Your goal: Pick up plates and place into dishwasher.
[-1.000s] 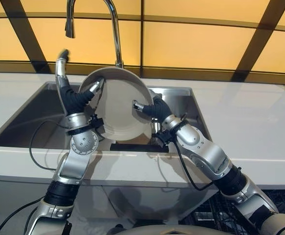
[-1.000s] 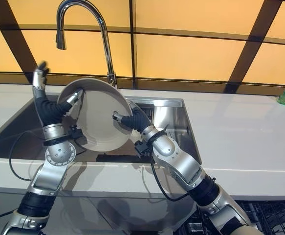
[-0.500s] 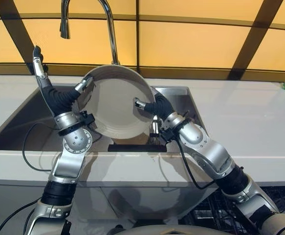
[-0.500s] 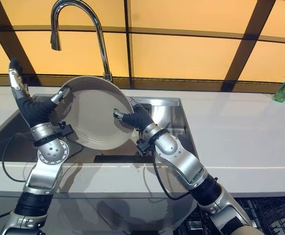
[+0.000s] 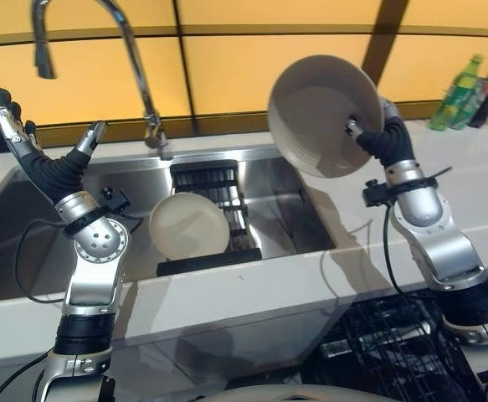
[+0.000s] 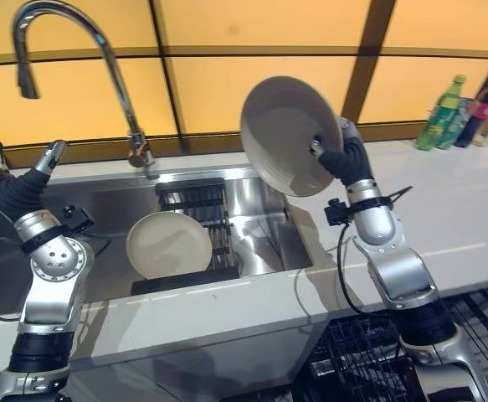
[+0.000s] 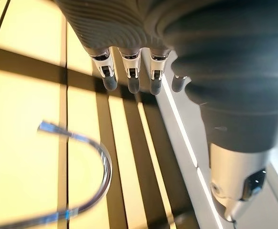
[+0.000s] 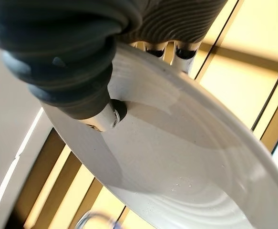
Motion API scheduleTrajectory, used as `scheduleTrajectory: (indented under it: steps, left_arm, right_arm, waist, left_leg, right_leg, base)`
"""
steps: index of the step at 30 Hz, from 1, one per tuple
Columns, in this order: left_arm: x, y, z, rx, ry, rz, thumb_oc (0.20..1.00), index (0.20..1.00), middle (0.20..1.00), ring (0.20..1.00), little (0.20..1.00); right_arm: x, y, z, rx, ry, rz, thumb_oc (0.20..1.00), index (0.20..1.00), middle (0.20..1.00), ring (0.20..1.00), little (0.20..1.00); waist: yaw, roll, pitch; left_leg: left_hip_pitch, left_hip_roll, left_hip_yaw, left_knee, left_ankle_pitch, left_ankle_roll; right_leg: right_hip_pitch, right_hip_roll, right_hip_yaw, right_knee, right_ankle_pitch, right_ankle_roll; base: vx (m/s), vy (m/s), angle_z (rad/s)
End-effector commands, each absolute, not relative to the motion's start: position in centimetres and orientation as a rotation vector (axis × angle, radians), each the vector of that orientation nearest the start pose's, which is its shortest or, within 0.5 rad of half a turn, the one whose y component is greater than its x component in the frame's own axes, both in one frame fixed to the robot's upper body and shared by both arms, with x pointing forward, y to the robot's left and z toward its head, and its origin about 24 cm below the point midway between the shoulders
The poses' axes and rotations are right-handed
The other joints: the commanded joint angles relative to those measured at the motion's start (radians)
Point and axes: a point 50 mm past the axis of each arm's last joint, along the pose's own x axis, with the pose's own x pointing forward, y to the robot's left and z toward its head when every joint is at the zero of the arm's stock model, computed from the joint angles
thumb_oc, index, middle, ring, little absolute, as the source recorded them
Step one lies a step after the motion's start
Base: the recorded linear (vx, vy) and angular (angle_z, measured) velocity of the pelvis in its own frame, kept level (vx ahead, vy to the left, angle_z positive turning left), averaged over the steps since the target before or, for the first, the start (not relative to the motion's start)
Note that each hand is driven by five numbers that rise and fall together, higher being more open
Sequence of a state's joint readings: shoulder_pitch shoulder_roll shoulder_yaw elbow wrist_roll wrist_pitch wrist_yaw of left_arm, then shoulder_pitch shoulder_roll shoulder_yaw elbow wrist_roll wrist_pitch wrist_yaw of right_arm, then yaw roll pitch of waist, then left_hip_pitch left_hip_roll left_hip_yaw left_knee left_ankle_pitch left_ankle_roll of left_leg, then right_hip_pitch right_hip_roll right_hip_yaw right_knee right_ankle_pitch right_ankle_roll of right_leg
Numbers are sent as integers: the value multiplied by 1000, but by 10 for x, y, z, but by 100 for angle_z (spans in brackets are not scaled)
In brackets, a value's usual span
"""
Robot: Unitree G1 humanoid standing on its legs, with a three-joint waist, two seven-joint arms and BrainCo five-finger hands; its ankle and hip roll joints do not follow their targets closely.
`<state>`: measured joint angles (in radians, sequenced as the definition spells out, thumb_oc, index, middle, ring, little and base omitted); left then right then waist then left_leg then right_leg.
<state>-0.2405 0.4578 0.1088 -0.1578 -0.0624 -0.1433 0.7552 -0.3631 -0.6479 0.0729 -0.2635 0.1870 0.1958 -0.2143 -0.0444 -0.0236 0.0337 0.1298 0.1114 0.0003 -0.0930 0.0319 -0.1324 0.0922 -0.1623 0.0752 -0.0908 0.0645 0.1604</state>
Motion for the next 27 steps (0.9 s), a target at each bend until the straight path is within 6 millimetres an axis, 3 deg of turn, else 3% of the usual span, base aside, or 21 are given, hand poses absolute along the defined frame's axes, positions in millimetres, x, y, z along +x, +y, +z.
scheduleTrajectory:
  steps: [1,6,11,15,27]
  left_arm:
    - [265,264,207,228,-763,718,1000,1000,1000,1000,1000]
    - [263,273,214,275,-781,759,1000,1000,1000,1000,1000]
    - [252,299,216,340,-763,872,1000,1000,1000,1000,1000]
    - [245,309,215,365,-753,907,1000,1000,1000,1000,1000]
    - [225,336,196,436,-695,1015,1000,1000,1000,1000,1000]
  right_arm:
    - [277,-228,236,-461,-612,-197,200,200,200,200,200]
    - [263,-263,221,-540,-537,-312,200,200,200,200,200]
    - [259,-291,204,-620,-403,-356,200,200,200,200,200]
    - [248,-313,188,-650,-297,-430,200,200,200,200,200]
    - [223,-347,150,-691,-90,-600,200,200,200,200,200]
  waist:
    - [-45,-23,-28]
    - [-104,-31,-1]
    - [-106,-43,17]
    - [-104,-43,20]
    - [-126,-28,-1]
  left_leg:
    - [4,-112,18,6,-49,128]
    - [20,-118,68,6,-65,139]
    - [40,-102,156,6,-85,143]
    - [25,-89,161,6,-60,151]
    - [50,-54,162,6,-48,123]
  right_leg:
    - [-19,26,5,5,53,-41]
    - [-55,12,30,30,90,-13]
    - [-79,3,-63,93,89,11]
    - [-85,39,-38,154,31,-15]
    - [-13,89,-9,16,34,-64]
  base:
    - [-15,91,-21]
    - [-25,76,-32]
    - [-80,-59,-71]
    - [-91,-138,-80]
    - [12,-157,-22]
